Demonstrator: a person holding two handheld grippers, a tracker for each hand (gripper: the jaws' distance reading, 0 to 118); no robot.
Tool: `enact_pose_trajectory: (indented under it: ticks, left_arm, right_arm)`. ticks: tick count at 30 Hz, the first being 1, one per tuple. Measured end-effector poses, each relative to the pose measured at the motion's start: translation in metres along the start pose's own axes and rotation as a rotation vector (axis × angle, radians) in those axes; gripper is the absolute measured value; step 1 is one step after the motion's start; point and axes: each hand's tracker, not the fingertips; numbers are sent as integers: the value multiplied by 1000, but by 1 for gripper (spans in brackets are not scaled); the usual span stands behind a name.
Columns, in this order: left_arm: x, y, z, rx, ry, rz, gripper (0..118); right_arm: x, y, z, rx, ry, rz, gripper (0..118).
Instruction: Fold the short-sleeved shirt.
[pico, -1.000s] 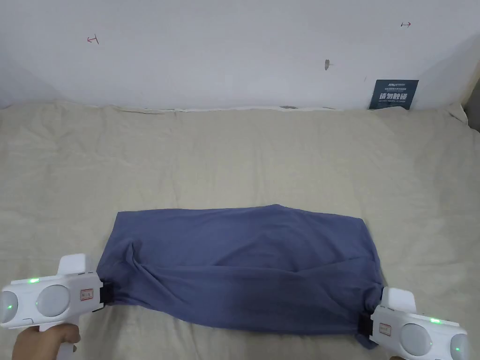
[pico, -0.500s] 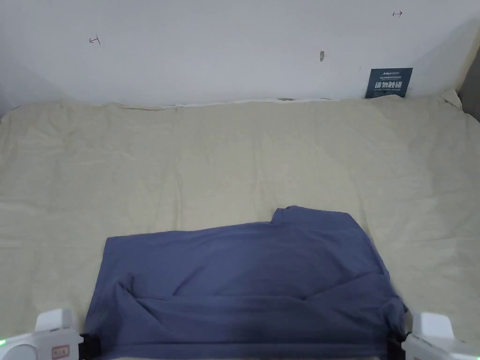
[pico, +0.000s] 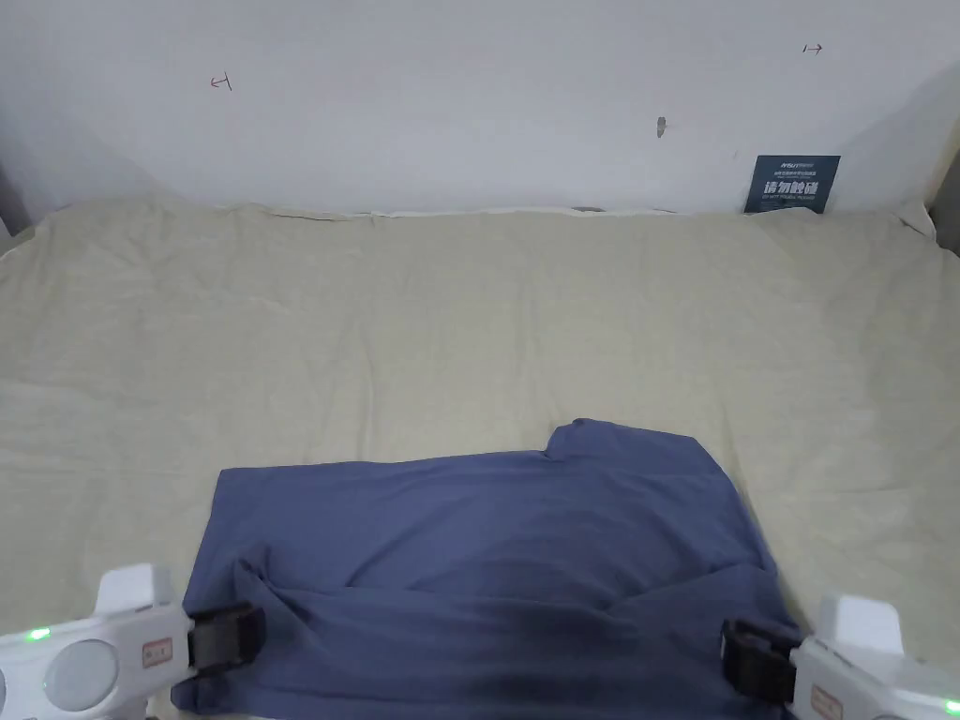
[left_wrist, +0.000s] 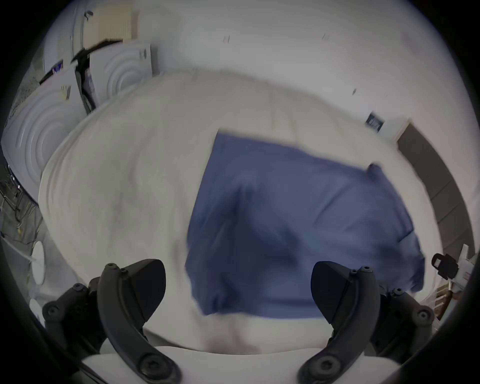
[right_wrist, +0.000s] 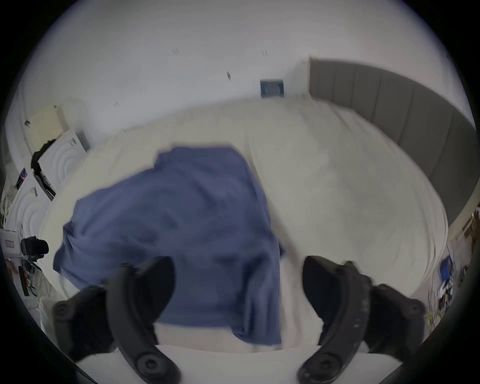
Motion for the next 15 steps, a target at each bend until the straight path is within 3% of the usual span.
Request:
enact_pose_trajectory:
  ticks: [3, 9, 11, 12, 13, 14, 15]
  left_arm:
    - [29, 28, 35, 160, -47, -37, 114]
    - [72, 51, 84, 530, -79, -84, 113]
    - [77, 52, 84, 614, -62, -100, 104]
    - [80, 51, 84, 639, -60, -107, 95]
    - [82, 50, 85, 662, -59, -117, 76]
    - [84, 48, 85, 674, -62, -120, 55]
    - [89, 47, 86, 675, -62, -119, 23]
  right_arm:
    - [-15, 40, 30, 170, 37, 54, 106]
    - [-48, 88, 81, 475, 5, 160, 106]
    - [-57, 94, 91, 536, -16, 175, 102]
    - [-61, 96, 95, 559, -24, 184, 96]
    - [-62, 96, 97, 579, -30, 194, 82]
    - [-65, 96, 99, 590, -43, 199, 66]
    - [-68, 96, 99, 591, -47, 204, 39]
